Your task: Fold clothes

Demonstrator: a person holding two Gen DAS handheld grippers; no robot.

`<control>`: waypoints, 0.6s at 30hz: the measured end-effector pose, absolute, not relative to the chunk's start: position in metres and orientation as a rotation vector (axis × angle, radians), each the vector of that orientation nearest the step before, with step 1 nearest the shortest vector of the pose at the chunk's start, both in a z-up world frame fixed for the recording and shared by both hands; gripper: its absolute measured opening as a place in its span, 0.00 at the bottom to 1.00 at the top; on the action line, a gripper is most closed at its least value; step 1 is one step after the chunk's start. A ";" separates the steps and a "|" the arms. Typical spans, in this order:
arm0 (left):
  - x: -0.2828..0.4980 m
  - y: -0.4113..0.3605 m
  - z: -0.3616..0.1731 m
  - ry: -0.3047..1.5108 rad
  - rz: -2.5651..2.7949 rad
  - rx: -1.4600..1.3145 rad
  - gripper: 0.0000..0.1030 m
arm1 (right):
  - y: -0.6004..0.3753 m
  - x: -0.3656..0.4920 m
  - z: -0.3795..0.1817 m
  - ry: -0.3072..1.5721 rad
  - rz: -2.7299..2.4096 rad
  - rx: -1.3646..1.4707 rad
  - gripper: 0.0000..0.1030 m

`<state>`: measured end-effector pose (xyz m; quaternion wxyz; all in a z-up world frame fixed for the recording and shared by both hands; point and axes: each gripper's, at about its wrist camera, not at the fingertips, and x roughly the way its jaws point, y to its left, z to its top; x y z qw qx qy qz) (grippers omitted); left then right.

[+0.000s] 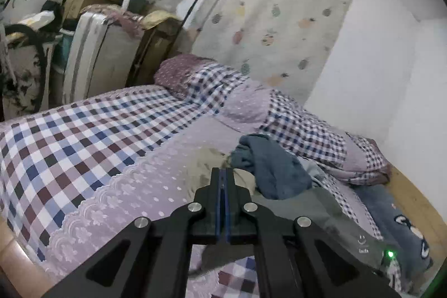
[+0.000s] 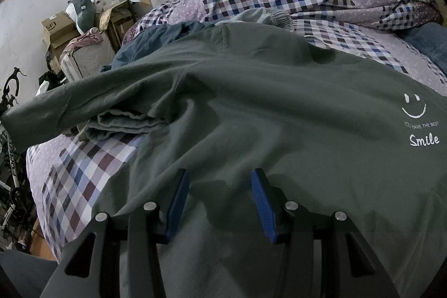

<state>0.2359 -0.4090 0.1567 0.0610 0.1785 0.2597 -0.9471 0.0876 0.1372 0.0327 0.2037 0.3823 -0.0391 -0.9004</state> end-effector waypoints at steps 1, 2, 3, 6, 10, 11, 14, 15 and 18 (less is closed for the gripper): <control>0.228 -0.414 0.155 0.789 -2.853 0.553 0.00 | 0.137 0.087 0.033 -0.109 -2.512 1.067 0.49; 0.220 -0.419 0.154 0.793 -2.841 0.566 0.00 | 0.137 0.087 0.033 -0.108 -2.512 1.067 0.49; 0.212 -0.424 0.154 0.793 -2.830 0.576 0.00 | 0.137 0.087 0.033 -0.107 -2.512 1.067 0.49; 0.190 -0.438 0.160 0.762 -2.805 0.577 0.00 | 0.137 0.086 0.034 -0.108 -2.510 1.069 0.49; 0.153 -0.451 0.179 0.719 -2.794 0.562 0.00 | 0.138 0.086 0.033 -0.109 -2.509 1.071 0.49; 0.143 -0.453 0.185 0.697 -2.796 0.560 0.00 | 0.138 0.086 0.033 -0.109 -2.509 1.071 0.49; 0.111 -0.458 0.204 0.640 -2.798 0.553 0.00 | 0.138 0.085 0.033 -0.109 -2.508 1.071 0.49; 0.101 -0.463 0.208 0.658 -2.791 0.549 0.00 | 0.138 0.085 0.033 -0.109 -2.507 1.072 0.49; 0.074 -0.473 0.220 0.670 -2.776 0.512 0.00 | 0.138 0.085 0.032 -0.109 -2.503 1.076 0.49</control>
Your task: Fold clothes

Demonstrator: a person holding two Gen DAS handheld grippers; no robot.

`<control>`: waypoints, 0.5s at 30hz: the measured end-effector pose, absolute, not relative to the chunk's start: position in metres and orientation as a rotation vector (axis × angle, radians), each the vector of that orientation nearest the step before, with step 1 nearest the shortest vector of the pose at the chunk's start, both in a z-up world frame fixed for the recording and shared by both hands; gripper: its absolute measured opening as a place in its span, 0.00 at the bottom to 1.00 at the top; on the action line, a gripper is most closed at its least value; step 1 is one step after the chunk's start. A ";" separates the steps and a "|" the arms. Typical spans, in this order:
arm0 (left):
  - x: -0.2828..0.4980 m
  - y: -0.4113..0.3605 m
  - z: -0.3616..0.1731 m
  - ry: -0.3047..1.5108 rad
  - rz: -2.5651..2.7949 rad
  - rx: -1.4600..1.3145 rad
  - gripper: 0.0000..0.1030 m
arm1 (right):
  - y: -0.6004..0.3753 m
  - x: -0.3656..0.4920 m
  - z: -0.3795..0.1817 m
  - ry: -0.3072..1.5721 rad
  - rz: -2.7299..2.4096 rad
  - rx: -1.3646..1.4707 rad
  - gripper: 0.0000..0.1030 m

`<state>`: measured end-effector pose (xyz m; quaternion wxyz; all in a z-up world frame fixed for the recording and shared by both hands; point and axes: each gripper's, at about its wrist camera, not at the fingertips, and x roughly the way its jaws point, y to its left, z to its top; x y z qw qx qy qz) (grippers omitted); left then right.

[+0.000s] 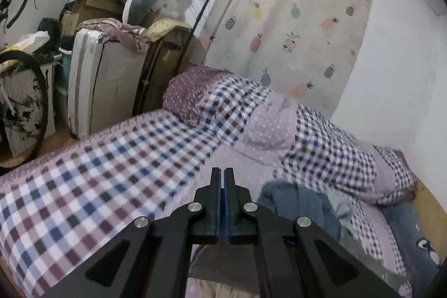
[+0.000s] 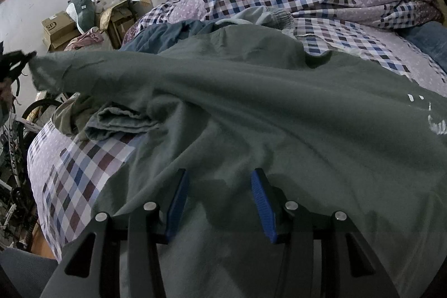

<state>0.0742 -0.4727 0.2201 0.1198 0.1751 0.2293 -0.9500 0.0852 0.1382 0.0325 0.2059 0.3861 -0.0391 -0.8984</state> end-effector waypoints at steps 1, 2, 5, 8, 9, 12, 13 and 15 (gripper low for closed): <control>0.069 -0.475 0.222 0.670 -2.775 0.496 0.00 | 0.138 0.085 0.032 -0.109 -2.502 1.078 0.49; 0.064 -0.475 0.223 0.666 -2.777 0.486 0.00 | 0.138 0.085 0.032 -0.109 -2.501 1.079 0.49; 0.044 -0.480 0.209 0.607 -2.740 0.543 0.00 | 0.139 0.085 0.032 -0.109 -2.495 1.080 0.49; 0.022 -0.493 0.171 0.549 -2.618 0.723 0.00 | 0.139 0.084 0.031 -0.112 -2.490 1.083 0.49; 0.015 -0.498 0.154 0.542 -2.567 0.793 0.01 | 0.139 0.084 0.031 -0.113 -2.489 1.084 0.49; 0.011 -0.507 0.119 0.544 -2.441 0.880 0.01 | 0.139 0.084 0.031 -0.114 -2.486 1.086 0.49; 0.013 -0.510 0.112 0.545 -2.405 0.887 0.05 | 0.139 0.084 0.031 -0.114 -2.485 1.087 0.49; 0.020 -0.517 0.102 0.572 -2.350 0.907 0.22 | 0.139 0.084 0.031 -0.115 -2.483 1.089 0.49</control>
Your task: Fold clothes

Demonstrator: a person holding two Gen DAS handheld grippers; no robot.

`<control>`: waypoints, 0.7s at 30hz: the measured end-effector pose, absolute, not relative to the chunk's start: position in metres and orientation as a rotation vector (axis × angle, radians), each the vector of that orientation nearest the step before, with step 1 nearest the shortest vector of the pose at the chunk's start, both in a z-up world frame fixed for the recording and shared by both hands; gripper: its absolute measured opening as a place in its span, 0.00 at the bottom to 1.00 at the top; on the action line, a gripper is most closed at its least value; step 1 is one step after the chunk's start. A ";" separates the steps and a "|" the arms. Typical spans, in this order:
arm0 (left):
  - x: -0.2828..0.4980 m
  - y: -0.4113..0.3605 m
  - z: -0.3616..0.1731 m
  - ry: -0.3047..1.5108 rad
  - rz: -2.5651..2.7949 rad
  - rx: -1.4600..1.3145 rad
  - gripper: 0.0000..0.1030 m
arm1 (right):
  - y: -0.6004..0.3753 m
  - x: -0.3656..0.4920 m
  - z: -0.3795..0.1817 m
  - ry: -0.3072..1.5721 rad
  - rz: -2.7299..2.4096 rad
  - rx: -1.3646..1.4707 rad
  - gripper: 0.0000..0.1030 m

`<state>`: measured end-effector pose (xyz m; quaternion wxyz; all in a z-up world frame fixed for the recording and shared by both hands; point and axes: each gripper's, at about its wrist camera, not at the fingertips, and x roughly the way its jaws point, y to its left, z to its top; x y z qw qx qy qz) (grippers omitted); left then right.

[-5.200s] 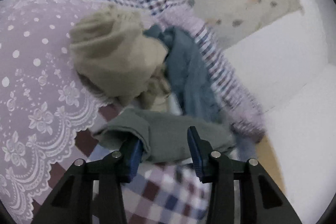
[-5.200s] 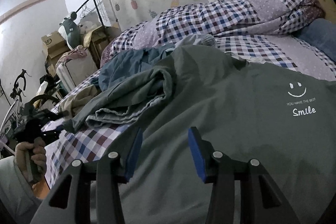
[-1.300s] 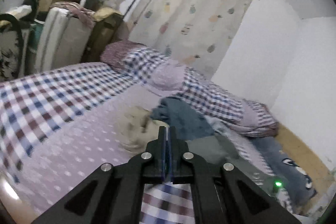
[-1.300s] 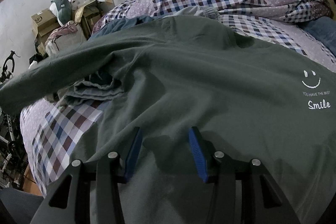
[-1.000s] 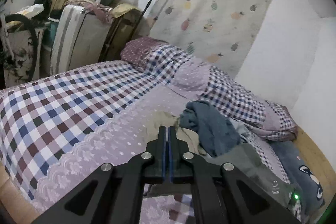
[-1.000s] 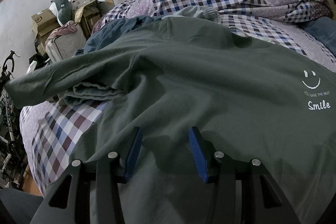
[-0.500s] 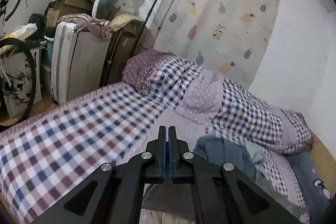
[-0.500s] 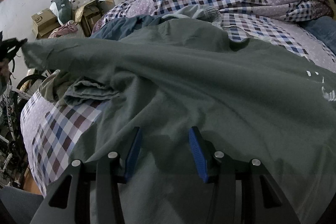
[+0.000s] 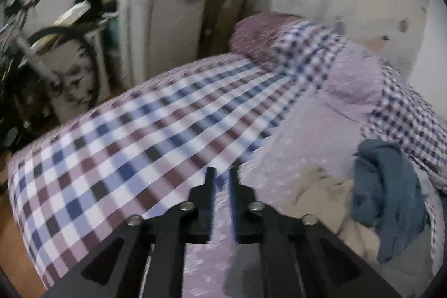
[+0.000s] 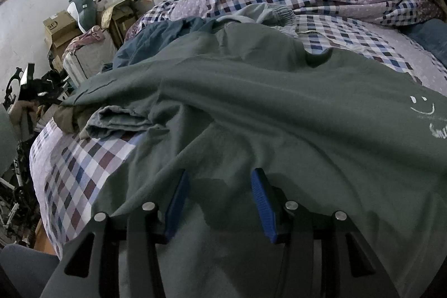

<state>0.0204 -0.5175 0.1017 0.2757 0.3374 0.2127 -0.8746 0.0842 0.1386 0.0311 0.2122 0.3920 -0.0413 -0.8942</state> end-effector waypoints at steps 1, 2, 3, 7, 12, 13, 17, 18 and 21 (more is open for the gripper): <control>0.025 -0.520 0.101 0.573 -2.333 0.909 0.39 | 0.139 0.084 0.031 -0.114 -2.482 1.089 0.49; 0.030 -0.520 0.102 0.577 -2.327 0.899 0.58 | 0.139 0.085 0.032 -0.112 -2.481 1.089 0.49; 0.036 -0.521 0.105 0.583 -2.323 0.886 0.65 | 0.139 0.085 0.033 -0.112 -2.479 1.089 0.49; 0.066 -0.515 0.129 0.639 -2.361 0.781 0.80 | 0.141 0.088 0.038 -0.121 -2.472 1.081 0.49; 0.095 -0.467 0.175 0.682 -2.534 0.652 0.82 | 0.155 0.097 0.059 -0.168 -2.470 1.007 0.49; 0.097 -0.453 0.184 0.684 -2.578 0.632 0.83 | 0.159 0.099 0.064 -0.184 -2.470 0.986 0.49; 0.095 -0.392 0.207 0.665 -2.755 0.638 0.84 | 0.188 0.106 0.088 -0.245 -2.489 0.906 0.53; 0.092 -0.375 0.212 0.656 -2.799 0.650 0.84 | 0.198 0.107 0.094 -0.262 -2.502 0.886 0.54; 0.089 -0.313 0.227 0.625 -2.929 0.683 0.84 | 0.233 0.109 0.113 -0.321 -2.554 0.822 0.56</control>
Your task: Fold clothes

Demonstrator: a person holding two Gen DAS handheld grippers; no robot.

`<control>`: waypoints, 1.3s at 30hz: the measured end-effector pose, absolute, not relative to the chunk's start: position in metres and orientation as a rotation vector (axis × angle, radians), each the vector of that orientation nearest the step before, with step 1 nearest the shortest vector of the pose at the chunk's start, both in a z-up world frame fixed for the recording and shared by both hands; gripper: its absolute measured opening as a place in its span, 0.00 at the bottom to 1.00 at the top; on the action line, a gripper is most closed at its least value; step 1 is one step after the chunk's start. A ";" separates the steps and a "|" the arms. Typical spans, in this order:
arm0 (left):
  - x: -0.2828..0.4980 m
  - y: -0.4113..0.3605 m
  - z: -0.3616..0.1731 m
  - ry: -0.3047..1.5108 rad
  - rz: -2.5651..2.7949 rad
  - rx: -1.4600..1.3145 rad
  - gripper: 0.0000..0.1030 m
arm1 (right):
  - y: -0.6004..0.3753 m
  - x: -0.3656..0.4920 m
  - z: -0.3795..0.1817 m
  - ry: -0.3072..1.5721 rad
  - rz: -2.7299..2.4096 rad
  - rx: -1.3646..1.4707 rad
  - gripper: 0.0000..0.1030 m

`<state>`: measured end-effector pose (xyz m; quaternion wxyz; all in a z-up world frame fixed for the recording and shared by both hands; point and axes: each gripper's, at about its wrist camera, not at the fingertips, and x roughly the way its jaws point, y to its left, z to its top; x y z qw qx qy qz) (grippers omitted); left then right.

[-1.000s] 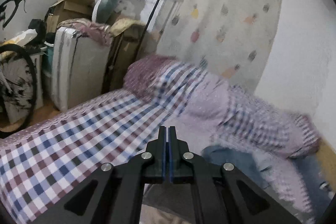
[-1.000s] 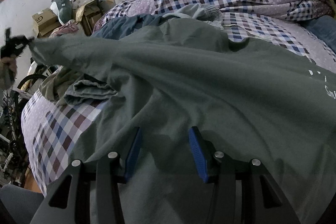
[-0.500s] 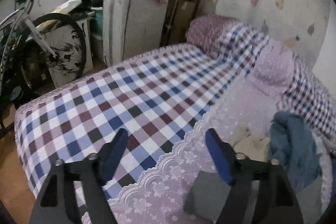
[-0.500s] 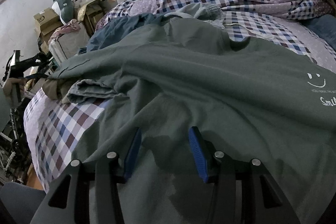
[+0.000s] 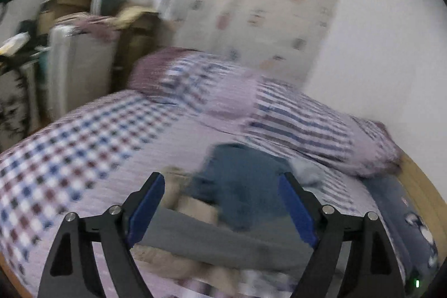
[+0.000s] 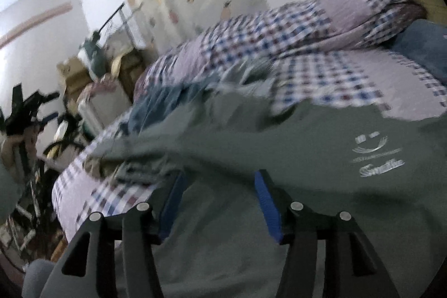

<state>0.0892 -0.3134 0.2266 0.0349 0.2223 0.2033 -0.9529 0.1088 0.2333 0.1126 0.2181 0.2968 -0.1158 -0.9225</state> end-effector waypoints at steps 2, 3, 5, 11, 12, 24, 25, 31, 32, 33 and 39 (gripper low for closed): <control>0.084 -0.277 0.234 0.622 -2.996 0.706 0.84 | 0.264 0.110 0.125 -0.375 -2.606 0.778 0.57; 0.081 -0.257 0.238 0.620 -3.032 0.724 0.85 | 0.280 0.111 0.132 -0.404 -2.633 0.755 0.58; 0.074 -0.206 0.246 0.585 -3.128 0.769 0.85 | 0.323 0.114 0.143 -0.497 -2.701 0.697 0.60; 0.048 -0.063 0.254 0.501 -3.376 0.932 0.85 | 0.465 0.122 0.141 -0.949 -2.917 0.635 0.62; 0.042 -0.040 0.251 0.490 -3.409 0.978 0.85 | 0.490 0.122 0.133 -1.061 -2.931 0.656 0.63; -0.004 0.129 0.134 0.189 -3.382 1.491 0.85 | 0.598 0.077 0.055 -1.563 -2.615 0.900 0.63; -0.010 0.126 0.127 0.196 -3.354 1.502 0.85 | 0.600 0.074 0.050 -1.570 -2.606 0.912 0.63; -0.073 0.078 0.113 0.417 -3.160 1.448 0.85 | 0.606 0.058 0.030 -1.619 -2.559 0.930 0.63; -0.086 0.067 0.113 0.477 -3.121 1.442 0.85 | 0.606 0.056 0.030 -1.622 -2.556 0.925 0.63; -0.098 0.056 0.111 0.517 -3.081 1.449 0.85 | 0.606 0.054 0.029 -1.626 -2.554 0.920 0.63; -0.140 0.028 0.112 0.269 -3.002 1.416 0.85 | 0.602 0.048 0.028 -1.620 -2.591 0.921 0.63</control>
